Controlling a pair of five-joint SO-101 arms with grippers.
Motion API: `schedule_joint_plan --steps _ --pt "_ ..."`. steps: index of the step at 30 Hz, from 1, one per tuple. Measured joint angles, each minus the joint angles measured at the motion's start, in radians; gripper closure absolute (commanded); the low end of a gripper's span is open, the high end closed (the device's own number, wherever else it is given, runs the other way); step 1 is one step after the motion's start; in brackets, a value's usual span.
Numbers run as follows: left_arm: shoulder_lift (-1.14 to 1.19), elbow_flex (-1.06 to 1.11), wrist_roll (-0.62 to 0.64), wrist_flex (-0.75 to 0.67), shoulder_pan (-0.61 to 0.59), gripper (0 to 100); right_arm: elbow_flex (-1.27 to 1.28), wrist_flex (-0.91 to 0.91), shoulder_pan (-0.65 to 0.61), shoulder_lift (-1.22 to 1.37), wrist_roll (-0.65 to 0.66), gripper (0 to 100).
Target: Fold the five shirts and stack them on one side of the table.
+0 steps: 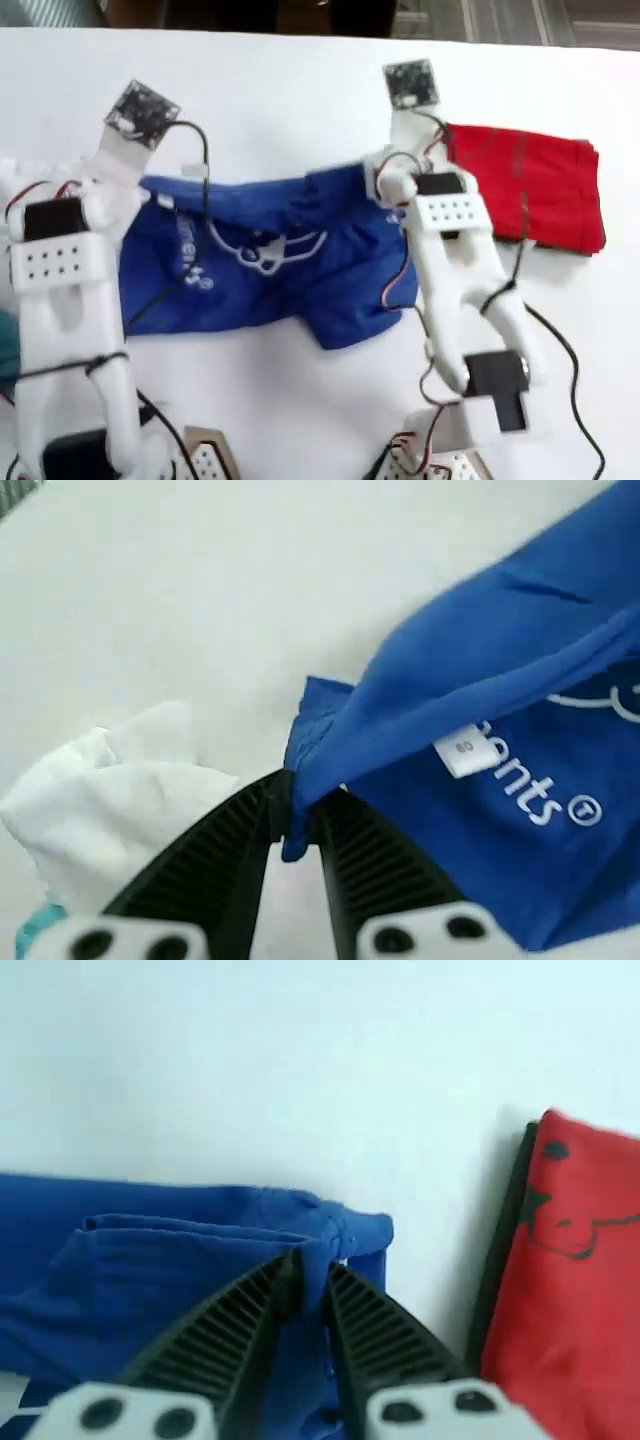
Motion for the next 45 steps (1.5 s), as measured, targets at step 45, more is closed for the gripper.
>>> schedule_joint_plan --steps 45 --pt "0.196 0.075 -0.026 0.077 -0.020 97 -0.144 0.244 -0.025 0.143 0.135 85.7"
